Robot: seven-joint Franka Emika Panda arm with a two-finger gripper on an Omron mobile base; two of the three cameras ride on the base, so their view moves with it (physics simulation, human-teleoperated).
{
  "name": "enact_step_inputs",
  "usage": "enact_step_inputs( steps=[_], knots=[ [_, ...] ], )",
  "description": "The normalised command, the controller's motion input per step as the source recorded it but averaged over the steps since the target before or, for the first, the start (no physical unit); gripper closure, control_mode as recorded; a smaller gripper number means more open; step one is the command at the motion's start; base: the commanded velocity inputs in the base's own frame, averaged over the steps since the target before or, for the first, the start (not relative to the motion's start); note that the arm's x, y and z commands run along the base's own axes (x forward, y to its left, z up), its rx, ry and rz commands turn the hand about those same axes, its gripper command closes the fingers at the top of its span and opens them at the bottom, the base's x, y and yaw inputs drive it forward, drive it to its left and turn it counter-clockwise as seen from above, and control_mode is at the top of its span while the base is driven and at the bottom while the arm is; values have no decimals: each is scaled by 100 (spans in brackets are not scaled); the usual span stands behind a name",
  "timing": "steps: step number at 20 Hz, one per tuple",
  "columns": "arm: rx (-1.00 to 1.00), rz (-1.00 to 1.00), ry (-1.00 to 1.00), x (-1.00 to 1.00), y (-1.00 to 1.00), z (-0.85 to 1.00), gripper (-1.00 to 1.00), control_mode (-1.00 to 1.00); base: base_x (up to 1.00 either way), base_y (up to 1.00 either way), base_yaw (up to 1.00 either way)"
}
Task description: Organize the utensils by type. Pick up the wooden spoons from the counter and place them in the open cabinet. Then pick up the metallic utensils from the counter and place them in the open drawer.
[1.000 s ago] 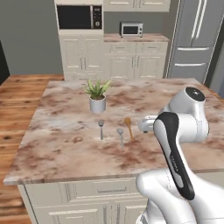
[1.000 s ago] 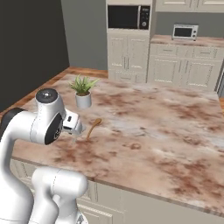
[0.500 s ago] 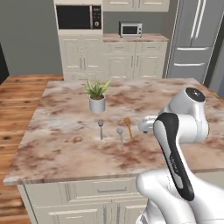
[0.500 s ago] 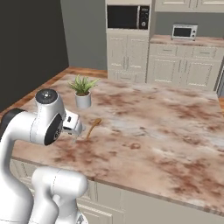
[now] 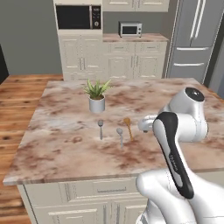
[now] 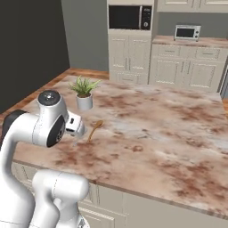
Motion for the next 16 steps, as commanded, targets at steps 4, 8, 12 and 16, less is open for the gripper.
enact_step_inputs(
  steps=[4, 8, 12, 16],
  knots=[
    [0, 6, 0, 53, -28, -10, -100, -100, 0, 0, 0],
    [-5, 2, 0, 64, -30, -20, -100, -100, 0, 0, 0],
    [-16, 0, 10, 84, -15, -27, -100, -100, 0, 0, 0],
    [-8, 0, 17, 97, -1, -32, -100, -100, 0, 0, 0]
  ],
)
